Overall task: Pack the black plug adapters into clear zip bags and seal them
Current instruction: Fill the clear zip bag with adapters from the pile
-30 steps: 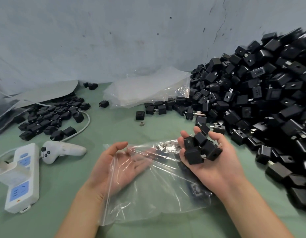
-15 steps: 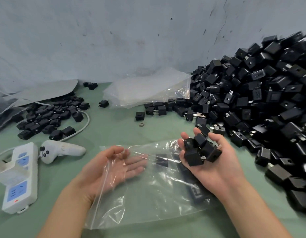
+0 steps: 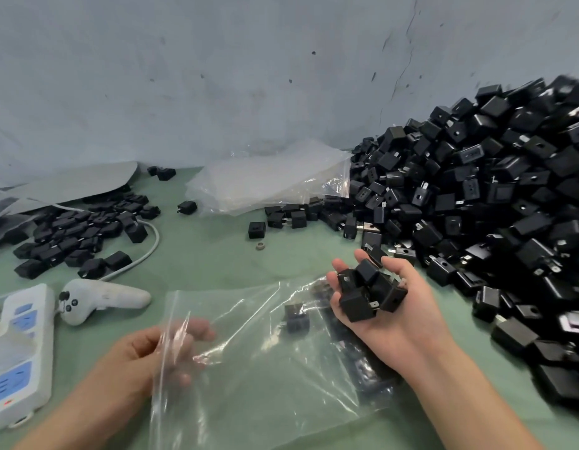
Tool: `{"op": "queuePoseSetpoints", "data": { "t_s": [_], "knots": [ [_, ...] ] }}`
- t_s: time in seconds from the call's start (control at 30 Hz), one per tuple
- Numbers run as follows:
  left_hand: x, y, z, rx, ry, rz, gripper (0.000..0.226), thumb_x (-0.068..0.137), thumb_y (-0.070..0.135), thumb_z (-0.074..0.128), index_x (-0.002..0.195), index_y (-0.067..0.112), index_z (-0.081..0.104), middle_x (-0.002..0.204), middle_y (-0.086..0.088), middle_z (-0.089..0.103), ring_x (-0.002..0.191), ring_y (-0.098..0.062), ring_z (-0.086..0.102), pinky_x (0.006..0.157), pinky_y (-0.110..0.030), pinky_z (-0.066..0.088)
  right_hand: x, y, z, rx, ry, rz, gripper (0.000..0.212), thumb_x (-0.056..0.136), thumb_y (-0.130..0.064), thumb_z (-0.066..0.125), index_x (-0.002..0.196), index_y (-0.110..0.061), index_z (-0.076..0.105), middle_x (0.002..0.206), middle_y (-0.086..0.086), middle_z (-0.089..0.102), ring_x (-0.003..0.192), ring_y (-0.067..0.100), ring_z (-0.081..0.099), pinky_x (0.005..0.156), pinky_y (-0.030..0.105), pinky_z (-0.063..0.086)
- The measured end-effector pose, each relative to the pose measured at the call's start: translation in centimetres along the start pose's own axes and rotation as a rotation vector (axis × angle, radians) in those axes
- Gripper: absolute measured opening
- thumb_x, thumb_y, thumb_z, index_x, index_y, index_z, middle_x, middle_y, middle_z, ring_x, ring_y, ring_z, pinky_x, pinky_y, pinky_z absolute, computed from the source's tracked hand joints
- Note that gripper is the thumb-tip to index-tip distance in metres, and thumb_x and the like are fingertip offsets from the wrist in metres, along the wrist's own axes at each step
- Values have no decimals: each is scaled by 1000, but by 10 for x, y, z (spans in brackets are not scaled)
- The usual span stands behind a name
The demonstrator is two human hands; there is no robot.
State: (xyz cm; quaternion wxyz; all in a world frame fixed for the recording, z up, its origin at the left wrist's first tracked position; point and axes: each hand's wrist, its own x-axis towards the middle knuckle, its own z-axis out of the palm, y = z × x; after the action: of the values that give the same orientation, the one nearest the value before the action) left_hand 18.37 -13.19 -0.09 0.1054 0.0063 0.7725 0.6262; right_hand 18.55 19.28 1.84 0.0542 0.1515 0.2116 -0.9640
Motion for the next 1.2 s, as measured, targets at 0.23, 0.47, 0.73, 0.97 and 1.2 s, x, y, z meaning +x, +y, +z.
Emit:
{"op": "queuePoseSetpoints", "data": {
  "t_s": [0.23,0.47,0.73,0.97,1.2],
  "knots": [
    [17,-20,10,978,-155,781,44,105,54,28,139,36,50,151,8,47,141,-20,40,114,-34,31,8,-3,6,27,-52,-28,27,90,-29,58,107,-11,70,125,22,66,99,38,69,75,41,56],
    [28,17,41,1197,-316,770,49,103,42,31,141,21,54,151,-4,43,134,-21,48,106,-40,46,11,2,1,70,3,-56,29,91,-30,58,112,-14,70,123,18,68,102,35,70,74,41,56],
    [38,25,73,1167,-366,766,49,102,47,29,144,30,50,156,1,37,138,-13,42,115,-29,33,13,2,0,49,-1,-60,28,92,-31,57,112,-16,69,122,17,69,97,34,71,74,40,57],
    [57,20,96,1268,-342,597,60,98,61,6,155,44,10,162,14,14,146,-8,17,119,-26,5,14,3,-3,33,-10,-65,26,91,-32,58,109,-17,70,119,16,69,98,34,70,76,39,56],
    [39,29,92,1101,-417,522,50,106,42,23,154,40,13,164,15,1,150,-2,7,124,-29,5,15,2,-4,49,-18,-65,27,91,-32,58,110,-17,69,117,16,70,97,34,70,76,39,57]
  ]
}}
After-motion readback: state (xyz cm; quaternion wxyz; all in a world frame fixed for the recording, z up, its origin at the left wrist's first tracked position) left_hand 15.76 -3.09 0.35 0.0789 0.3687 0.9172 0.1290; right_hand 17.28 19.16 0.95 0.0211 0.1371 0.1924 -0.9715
